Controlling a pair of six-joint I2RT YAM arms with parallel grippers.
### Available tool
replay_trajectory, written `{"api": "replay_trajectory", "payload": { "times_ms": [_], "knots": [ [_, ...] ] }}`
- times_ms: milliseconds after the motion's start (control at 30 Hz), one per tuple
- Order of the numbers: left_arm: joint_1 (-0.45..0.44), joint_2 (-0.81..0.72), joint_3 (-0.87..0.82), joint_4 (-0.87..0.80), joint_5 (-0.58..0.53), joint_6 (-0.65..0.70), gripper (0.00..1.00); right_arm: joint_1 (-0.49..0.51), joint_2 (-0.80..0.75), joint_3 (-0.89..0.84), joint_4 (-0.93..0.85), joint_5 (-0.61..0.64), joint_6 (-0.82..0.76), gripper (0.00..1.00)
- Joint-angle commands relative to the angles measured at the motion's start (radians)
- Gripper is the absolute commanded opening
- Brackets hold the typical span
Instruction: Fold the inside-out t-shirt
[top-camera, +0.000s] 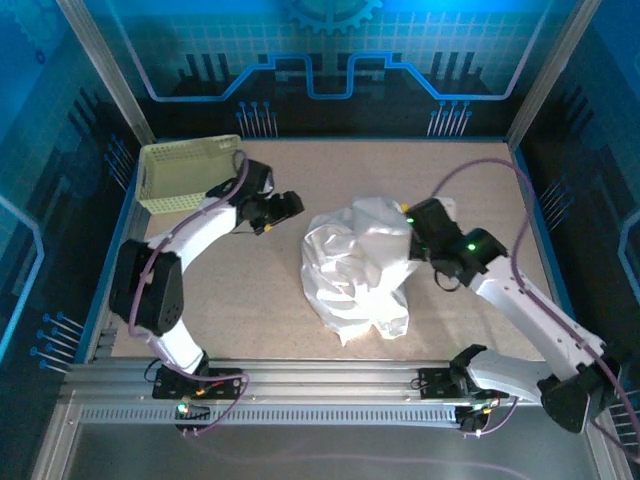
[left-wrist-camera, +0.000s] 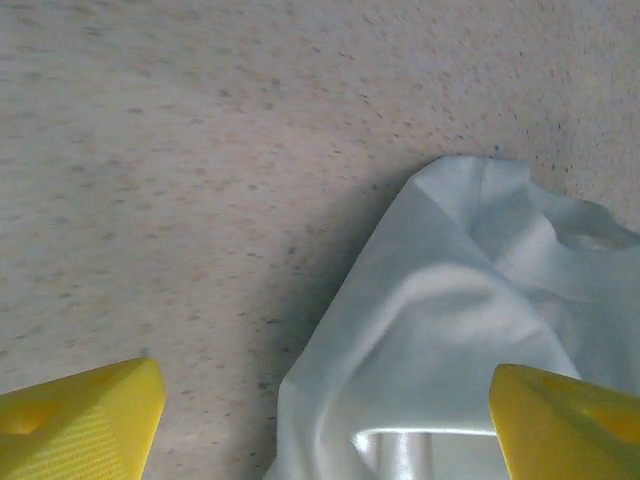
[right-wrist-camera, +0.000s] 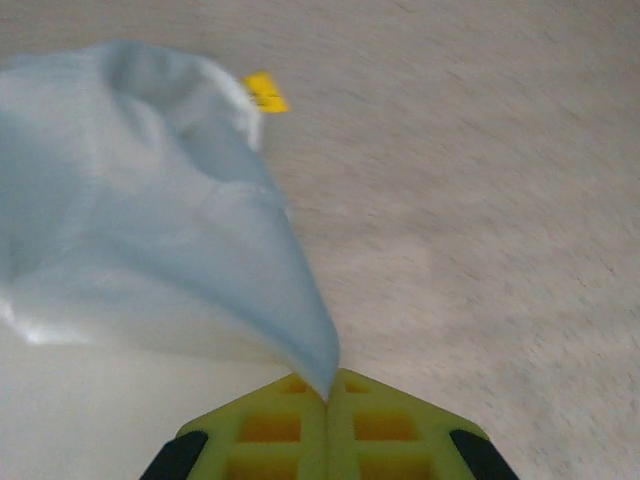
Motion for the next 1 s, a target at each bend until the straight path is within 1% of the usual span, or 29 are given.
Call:
{"api": "replay_trajectory", "payload": {
  "times_ms": [0, 100, 167, 233, 467, 600, 700, 767, 867, 967],
  "knots": [
    [-0.056, 0.114, 0.127, -0.117, -0.068, 0.043, 0.85, -0.101, -0.073, -0.129, 0.001, -0.134, 0.080, 0.01],
    [-0.090, 0.226, 0.256, -0.189, -0.109, 0.074, 0.85, -0.157, -0.076, -0.205, 0.044, -0.219, 0.118, 0.01],
    [-0.097, 0.288, 0.327, -0.216, -0.119, 0.085, 0.85, -0.178, -0.054, -0.224, 0.047, -0.240, 0.142, 0.00],
    [-0.101, 0.336, 0.376, -0.227, -0.099, 0.087, 0.85, -0.195, -0.036, -0.236, 0.051, -0.242, 0.153, 0.00],
    [-0.175, 0.401, 0.426, -0.192, -0.015, 0.113, 0.86, -0.237, -0.001, -0.262, 0.098, -0.268, 0.128, 0.00],
    [-0.207, 0.442, 0.421, -0.172, 0.030, 0.097, 0.83, -0.242, 0.022, -0.264, 0.126, -0.284, 0.120, 0.00],
    [-0.222, 0.470, 0.421, -0.152, 0.086, 0.084, 0.75, -0.246, 0.035, -0.258, 0.139, -0.289, 0.111, 0.00],
    [-0.233, 0.481, 0.423, -0.144, 0.102, 0.082, 0.68, -0.248, 0.043, -0.253, 0.147, -0.291, 0.104, 0.00],
    [-0.236, 0.486, 0.427, -0.145, 0.106, 0.085, 0.49, -0.253, 0.059, -0.241, 0.164, -0.301, 0.090, 0.00],
    [-0.225, 0.475, 0.435, -0.152, 0.089, 0.088, 0.24, -0.253, 0.080, -0.214, 0.183, -0.319, 0.072, 0.00]
  ]
}}
